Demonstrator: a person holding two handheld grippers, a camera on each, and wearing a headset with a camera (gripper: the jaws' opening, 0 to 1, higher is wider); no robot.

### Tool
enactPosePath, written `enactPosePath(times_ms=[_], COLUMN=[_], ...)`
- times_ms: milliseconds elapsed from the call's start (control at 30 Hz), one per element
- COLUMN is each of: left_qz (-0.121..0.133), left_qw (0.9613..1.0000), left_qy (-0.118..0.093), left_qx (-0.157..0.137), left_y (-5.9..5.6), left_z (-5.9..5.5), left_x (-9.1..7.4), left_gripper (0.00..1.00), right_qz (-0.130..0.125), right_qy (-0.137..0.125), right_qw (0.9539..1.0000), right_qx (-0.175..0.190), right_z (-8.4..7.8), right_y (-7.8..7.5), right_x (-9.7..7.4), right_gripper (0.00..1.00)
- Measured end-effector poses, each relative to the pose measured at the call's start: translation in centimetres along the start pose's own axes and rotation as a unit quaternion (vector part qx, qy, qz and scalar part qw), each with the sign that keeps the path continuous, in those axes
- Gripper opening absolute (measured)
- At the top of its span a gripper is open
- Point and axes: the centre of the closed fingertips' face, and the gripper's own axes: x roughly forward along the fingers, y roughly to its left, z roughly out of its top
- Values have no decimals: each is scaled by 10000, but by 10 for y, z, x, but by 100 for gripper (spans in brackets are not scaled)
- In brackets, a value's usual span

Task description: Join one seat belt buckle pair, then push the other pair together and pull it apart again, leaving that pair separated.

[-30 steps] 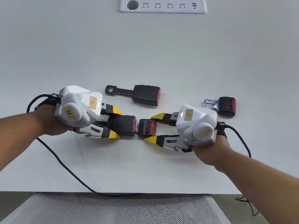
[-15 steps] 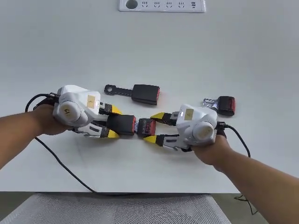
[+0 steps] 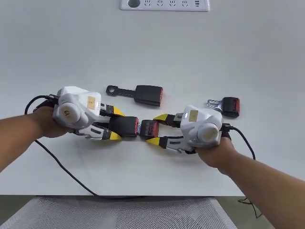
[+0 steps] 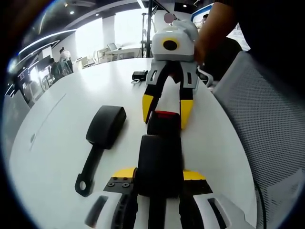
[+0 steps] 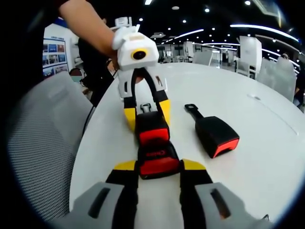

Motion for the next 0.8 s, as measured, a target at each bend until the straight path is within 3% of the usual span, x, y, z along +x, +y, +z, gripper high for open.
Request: enactPosePath(times_ms=[333,633,700,733,800], left_qz=[-1,-15,-25,7,-32], left_qw=[10000,9990,9986,9982,9977], left_qy=[55,424,529,539,555], left_qx=[46,136,45,-281,-377], left_y=[-1,-1,-1,-2,-3], left_z=[0,1,0,2,5], left_x=[1,3,3,4,4], left_gripper=[34,36,37,37,43], right_qz=[9,13,-30,-50,-84], right_qy=[17,71,118,120,-50], right_qw=[10000,10000,9999,9999,9999], right_qx=[-30,39,-5,22,125], right_z=[0,1,3,4,13], right_y=[1,1,1,2,3], right_x=[2,3,2,2,2], right_gripper=[33,35,36,38,51])
